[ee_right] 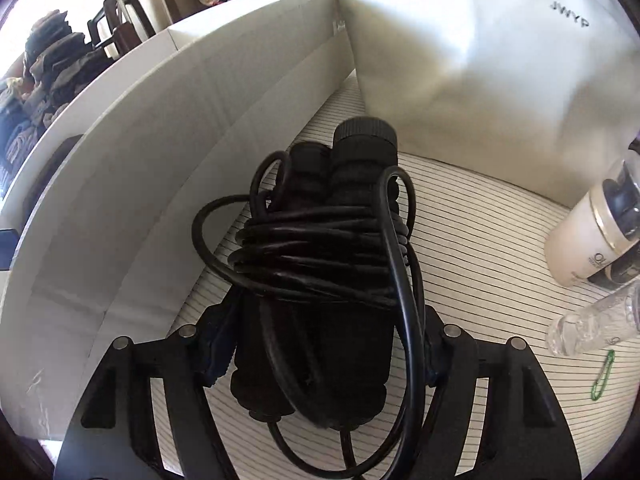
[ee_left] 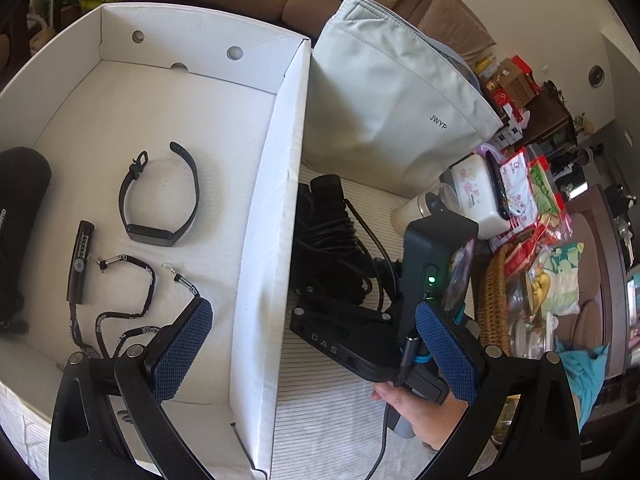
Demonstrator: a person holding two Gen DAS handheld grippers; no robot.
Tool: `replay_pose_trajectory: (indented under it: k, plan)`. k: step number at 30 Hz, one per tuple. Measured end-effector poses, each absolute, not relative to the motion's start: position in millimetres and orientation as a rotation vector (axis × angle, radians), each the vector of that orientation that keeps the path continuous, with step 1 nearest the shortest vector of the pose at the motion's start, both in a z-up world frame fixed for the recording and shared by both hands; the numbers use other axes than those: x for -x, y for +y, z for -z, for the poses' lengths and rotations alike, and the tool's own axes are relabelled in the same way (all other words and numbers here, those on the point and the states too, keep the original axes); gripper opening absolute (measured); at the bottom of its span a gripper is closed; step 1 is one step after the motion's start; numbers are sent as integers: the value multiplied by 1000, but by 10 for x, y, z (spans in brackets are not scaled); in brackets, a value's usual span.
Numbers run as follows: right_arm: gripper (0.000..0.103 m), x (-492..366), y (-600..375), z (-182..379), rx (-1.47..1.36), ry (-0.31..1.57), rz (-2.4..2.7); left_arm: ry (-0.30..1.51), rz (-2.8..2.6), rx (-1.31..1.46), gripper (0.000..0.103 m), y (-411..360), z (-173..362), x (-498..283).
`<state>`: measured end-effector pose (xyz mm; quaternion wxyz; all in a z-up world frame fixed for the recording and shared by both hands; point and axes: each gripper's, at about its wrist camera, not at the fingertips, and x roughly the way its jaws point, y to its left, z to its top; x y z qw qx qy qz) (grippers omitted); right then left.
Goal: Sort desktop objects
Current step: 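Grasp the coiled black cable bundle with the right gripper and lift, then carry the cable bundle into the white box and open the right gripper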
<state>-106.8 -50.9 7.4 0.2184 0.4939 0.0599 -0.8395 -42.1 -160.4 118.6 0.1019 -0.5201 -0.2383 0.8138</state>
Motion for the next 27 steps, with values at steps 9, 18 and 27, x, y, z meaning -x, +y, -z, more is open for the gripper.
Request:
replay_pose_trajectory:
  k: [9, 18, 27]
  plan:
    - [67, 596, 72, -747, -1213, -75, 2344, -872, -2354, 1518, 103, -1459, -1206, 392]
    - [67, 171, 443, -1572, -1029, -150, 2357, -1102, -2198, 1113, 103, -1433, -1854, 84]
    - [67, -209, 208, -1942, -956, -123, 2275, -1183, -1935, 1085, 76, -1111, -1774, 113]
